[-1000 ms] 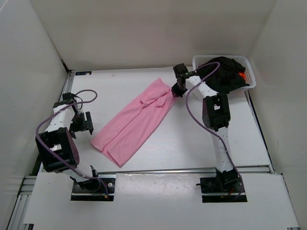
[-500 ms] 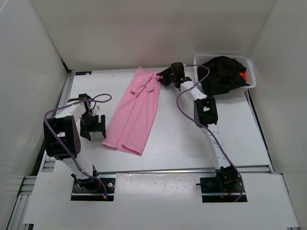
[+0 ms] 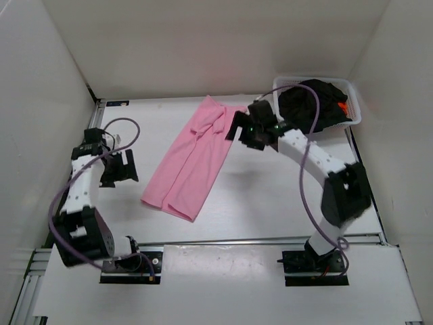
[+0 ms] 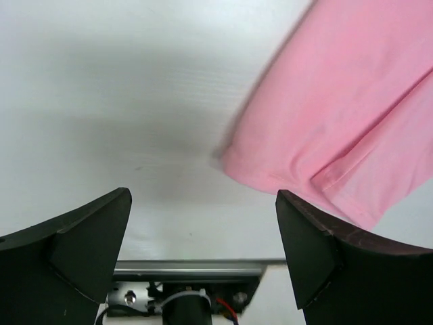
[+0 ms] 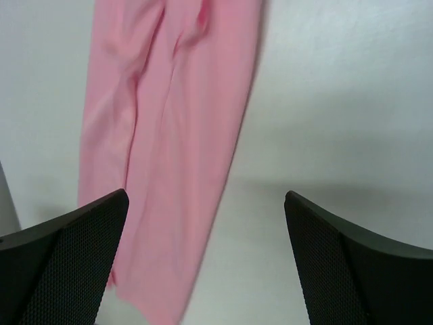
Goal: Fold and stack the t-shirts
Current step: Rotate the tshirt 90 degrees
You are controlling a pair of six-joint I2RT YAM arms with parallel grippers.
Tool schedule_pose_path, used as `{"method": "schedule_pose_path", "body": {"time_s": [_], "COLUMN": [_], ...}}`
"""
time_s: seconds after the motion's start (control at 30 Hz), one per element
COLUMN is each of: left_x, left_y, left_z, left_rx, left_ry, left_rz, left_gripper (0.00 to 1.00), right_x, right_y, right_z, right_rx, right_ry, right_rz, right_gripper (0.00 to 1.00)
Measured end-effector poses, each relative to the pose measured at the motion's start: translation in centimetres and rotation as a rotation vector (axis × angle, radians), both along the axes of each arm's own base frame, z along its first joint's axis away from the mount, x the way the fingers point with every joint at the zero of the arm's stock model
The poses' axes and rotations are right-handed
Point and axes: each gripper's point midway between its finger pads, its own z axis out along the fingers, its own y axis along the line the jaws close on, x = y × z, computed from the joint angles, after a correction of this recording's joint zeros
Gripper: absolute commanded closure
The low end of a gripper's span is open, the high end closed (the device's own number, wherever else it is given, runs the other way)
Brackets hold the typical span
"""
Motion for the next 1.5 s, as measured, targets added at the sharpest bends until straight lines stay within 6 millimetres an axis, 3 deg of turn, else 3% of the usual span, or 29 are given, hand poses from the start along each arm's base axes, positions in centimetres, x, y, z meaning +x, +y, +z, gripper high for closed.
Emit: {"method": "schedule_pose_path", "body": {"time_s": [0.07,0.13,0.2,0.3,0.33,0.4,0.53,0.7,0.8,1.0,1.13,1.17,1.23,1.3,1.37,1.5], "left_x": [0.0,-0.5,-1.4,-3.2,-3.9,-4.8,-5.6,-6.3,-7.0,-7.9,-8.4,-8.6,-8.7,-8.9,-9.2,-9.7], "left_y": [1.0,1.2,1.1,0.9,0.9,0.8,1.1,2.2,2.9,4.7,5.2,5.3,5.3,5.3,5.2,4.3], "left_z": [2.6,4.9,5.9,5.5,5.3,5.4,6.3,5.9,5.6,6.8,7.8,8.1,8.4,8.2,7.5,5.8], "left_rx": [0.034,0.059,0.073,0.085,0.089,0.101,0.133,0.188,0.222,0.328,0.37,0.378,0.386,0.388,0.382,0.33], "left_ry": [-0.121,-0.216,-0.259,-0.256,-0.25,-0.257,-0.295,-0.276,-0.263,-0.305,-0.352,-0.364,-0.383,-0.388,-0.366,-0.292], "left_rz": [0.037,0.05,0.052,0.059,0.063,0.067,0.081,0.112,0.136,0.196,0.221,0.226,0.231,0.233,0.228,0.198], "left_gripper": [0.01,0.01,0.01,0.01,0.01,0.01,0.01,0.01,0.01,0.01,0.01,0.01,0.01,0.01,0.01,0.01], "right_x": [-5.6,-10.5,-13.7,-18.0,-19.8,-23.2,-26.8,-28.9,-28.7,-27.2,-26.7,-26.6,-26.6,-26.6,-26.5,-26.5], "right_y": [1.1,1.3,0.3,-0.2,0.2,1.9,6.7,11.2,13.0,16.2,17.0,17.0,16.9,16.9,16.6,16.2], "right_z": [0.7,-0.2,-2.5,-6.9,-8.1,-9.5,-10.5,-12.1,-12.1,-11.9,-12.4,-12.6,-13.0,-13.3,-13.5,-13.7], "right_rx": [-0.043,-0.061,-0.081,-0.098,-0.094,-0.073,0.005,0.094,0.153,0.243,0.269,0.268,0.264,0.261,0.255,0.241], "right_ry": [-0.026,0.006,0.079,0.228,0.278,0.357,0.448,0.561,0.593,0.63,0.654,0.66,0.674,0.68,0.685,0.686], "right_rz": [0.089,0.164,0.183,0.188,0.199,0.236,0.255,0.193,0.127,0.037,-0.01,-0.021,-0.042,-0.048,-0.059,-0.033], "right_gripper": [0.0,0.0,0.02,0.07,0.07,0.2,0.26,0.24,0.26,0.3,0.52,0.65,0.74,0.91,1.0,1.0]}}
